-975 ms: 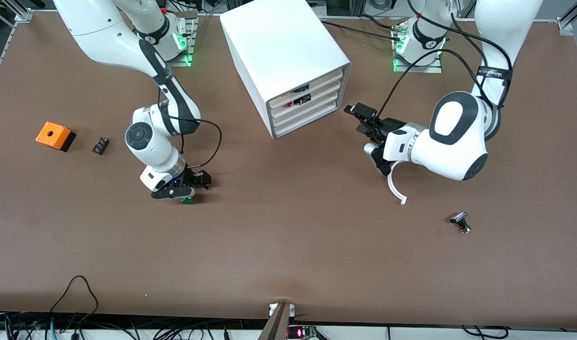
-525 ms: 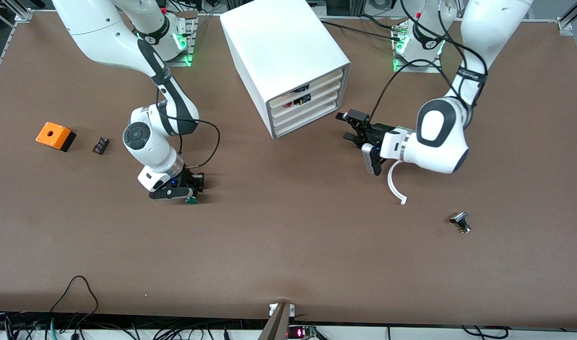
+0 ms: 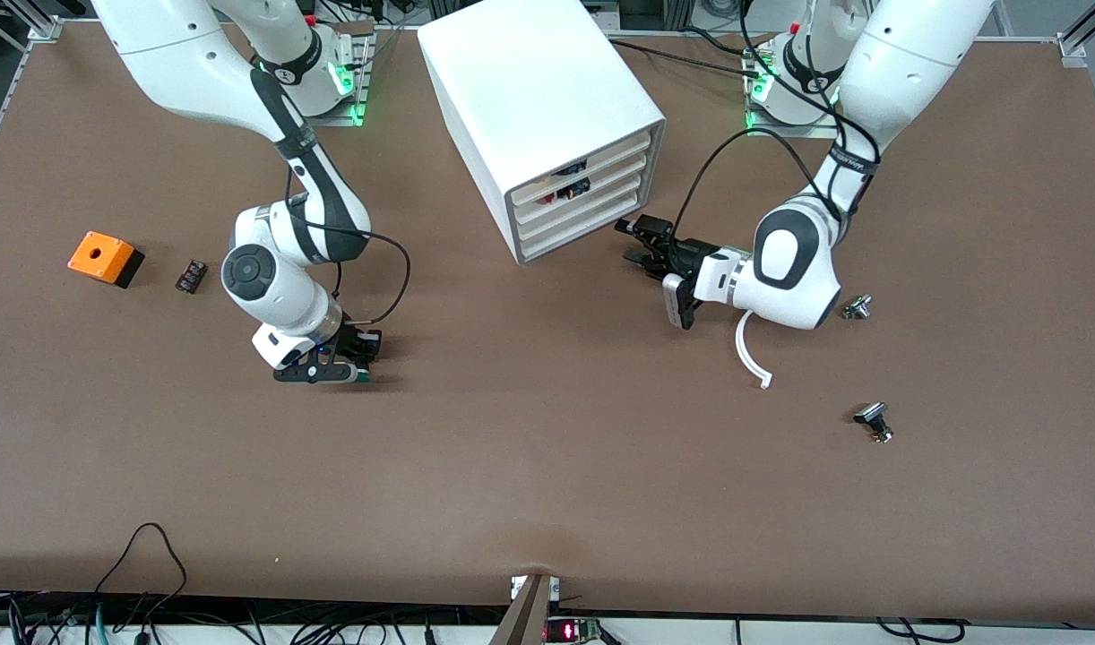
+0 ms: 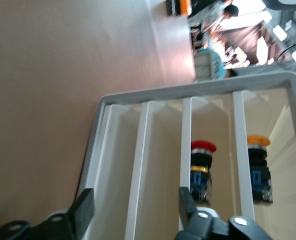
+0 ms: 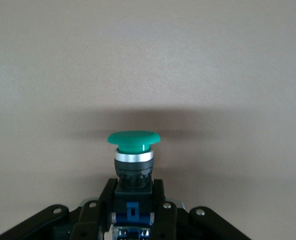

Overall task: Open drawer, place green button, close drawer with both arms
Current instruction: 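Hook the drawer handle with the left gripper while the right gripper lifts the button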

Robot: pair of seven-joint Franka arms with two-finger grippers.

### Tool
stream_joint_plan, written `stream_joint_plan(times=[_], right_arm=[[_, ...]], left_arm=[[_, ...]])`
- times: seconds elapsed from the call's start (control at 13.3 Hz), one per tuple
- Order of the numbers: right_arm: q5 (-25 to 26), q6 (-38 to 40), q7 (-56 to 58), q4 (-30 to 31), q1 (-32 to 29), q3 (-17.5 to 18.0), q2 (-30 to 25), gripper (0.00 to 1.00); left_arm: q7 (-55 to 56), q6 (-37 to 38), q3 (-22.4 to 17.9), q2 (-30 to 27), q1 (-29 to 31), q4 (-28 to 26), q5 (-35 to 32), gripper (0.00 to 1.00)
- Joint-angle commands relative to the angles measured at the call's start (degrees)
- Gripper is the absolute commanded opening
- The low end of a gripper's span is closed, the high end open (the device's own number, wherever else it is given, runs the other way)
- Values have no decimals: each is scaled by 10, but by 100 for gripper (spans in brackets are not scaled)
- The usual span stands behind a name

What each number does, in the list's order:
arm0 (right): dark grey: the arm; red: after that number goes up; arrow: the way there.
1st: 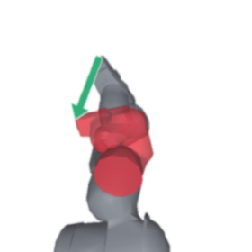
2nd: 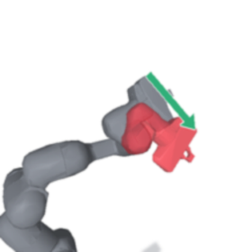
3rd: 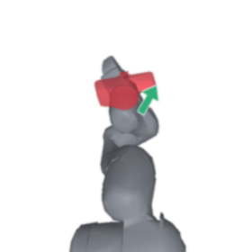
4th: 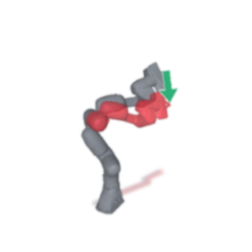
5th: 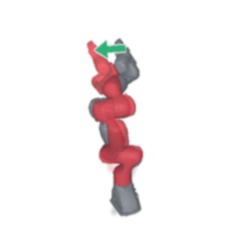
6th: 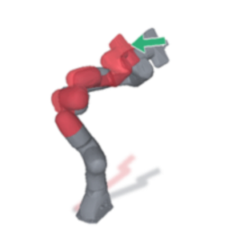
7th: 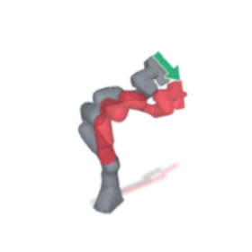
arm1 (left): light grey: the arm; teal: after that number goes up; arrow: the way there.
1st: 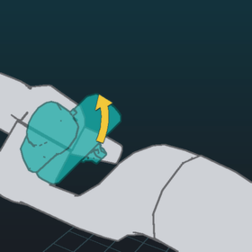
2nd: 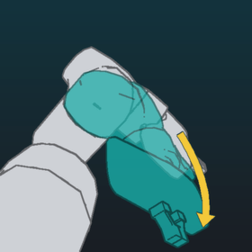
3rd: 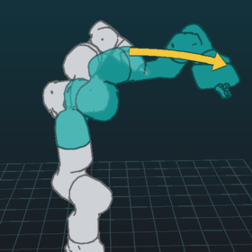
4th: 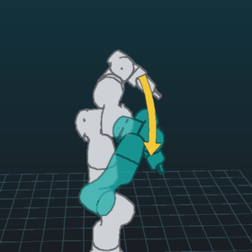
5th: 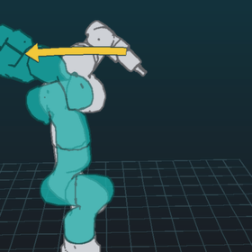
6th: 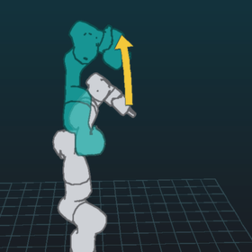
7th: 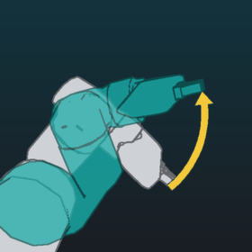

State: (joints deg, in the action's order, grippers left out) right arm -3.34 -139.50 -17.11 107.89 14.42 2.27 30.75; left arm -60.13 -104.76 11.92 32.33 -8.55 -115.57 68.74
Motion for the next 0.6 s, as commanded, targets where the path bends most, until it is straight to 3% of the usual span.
stream_joint_plan(times=[0.0, 0.15, 0.53], right_arm=[[-5, 139, -78, -103, 4, 5, 0, 0], [-3, 218, -107, -171, 5, 5, 16, 0], [-2, 330, -272, -296, 29, 5, 51, 0]], left_arm=[[-43, -32, 14, -2, -14, -47, 62, 52], [-43, -53, 20, 1, -36, -63, 67, 43], [-44, -70, 31, 1, -46, -83, 73, 39]])
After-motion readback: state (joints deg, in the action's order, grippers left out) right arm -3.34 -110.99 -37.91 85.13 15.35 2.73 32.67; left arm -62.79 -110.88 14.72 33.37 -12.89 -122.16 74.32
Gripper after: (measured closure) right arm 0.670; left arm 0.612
